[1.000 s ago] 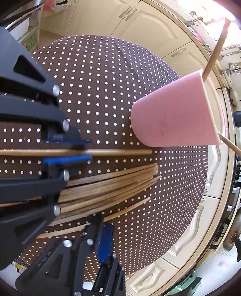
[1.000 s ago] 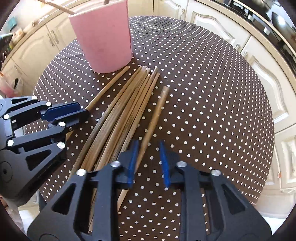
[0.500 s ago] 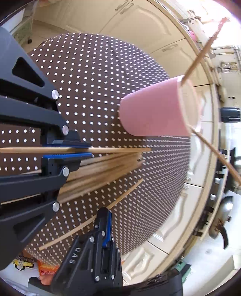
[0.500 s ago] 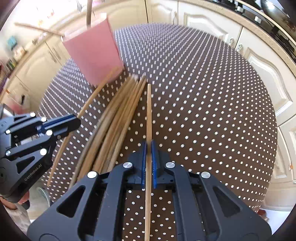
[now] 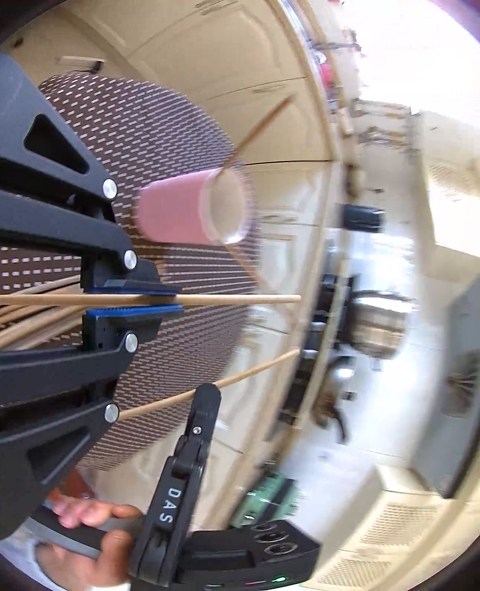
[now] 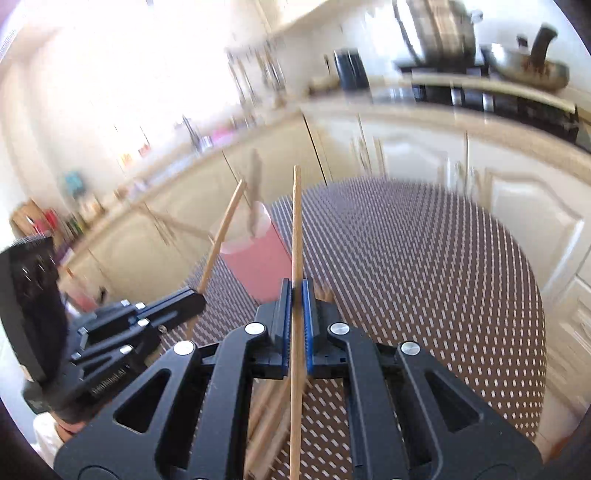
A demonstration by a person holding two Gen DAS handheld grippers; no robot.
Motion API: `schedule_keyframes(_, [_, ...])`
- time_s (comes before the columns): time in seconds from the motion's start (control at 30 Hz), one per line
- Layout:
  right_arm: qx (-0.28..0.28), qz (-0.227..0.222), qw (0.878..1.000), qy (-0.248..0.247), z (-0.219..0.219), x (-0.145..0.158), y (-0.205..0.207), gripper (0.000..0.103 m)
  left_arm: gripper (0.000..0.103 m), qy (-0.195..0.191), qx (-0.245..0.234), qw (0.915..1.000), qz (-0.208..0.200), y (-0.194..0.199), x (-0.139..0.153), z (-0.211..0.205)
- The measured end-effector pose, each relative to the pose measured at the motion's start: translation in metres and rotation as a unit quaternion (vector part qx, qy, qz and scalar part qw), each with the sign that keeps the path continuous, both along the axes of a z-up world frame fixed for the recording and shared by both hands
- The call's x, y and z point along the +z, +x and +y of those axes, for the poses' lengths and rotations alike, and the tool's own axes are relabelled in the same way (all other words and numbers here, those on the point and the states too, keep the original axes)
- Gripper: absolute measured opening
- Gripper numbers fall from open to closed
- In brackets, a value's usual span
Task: Organize utensils
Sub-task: 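Carry both upright chopsticks above the pink cup and lower them in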
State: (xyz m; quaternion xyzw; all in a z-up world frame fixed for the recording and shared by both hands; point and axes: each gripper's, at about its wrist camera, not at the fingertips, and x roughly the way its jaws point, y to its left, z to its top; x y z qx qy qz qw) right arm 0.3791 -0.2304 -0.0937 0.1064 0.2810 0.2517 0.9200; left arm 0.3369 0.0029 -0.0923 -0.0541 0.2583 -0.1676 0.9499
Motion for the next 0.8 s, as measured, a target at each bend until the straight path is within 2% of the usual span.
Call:
schedule_keyframes(0.2, [0.006,-0.102,0.994,0.045,0.03,0.031,-0.008,0.006,0.006,-0.056,0.053,0.9922,-0.097,-0.007,0.039,0.021])
schedule_keyframes(0.37, [0.009,-0.145,0.988,0.06,0.053,0.04,0.009,0.006,0.006,-0.086,0.095,0.9801,-0.151,-0.003,0.058,0.032])
schedule_keyframes(0.73, [-0.006,-0.211,0.973,0.097,0.084,0.041,0.046,0.006,0.006,-0.11,0.148,0.9547,-0.234,0.031,0.059,0.048])
schedule_keyframes(0.8, [-0.009,-0.226,0.969,0.102,0.087,0.041,0.051,0.006,0.006,-0.112,0.152,0.9525,-0.239,0.038,0.057,0.048])
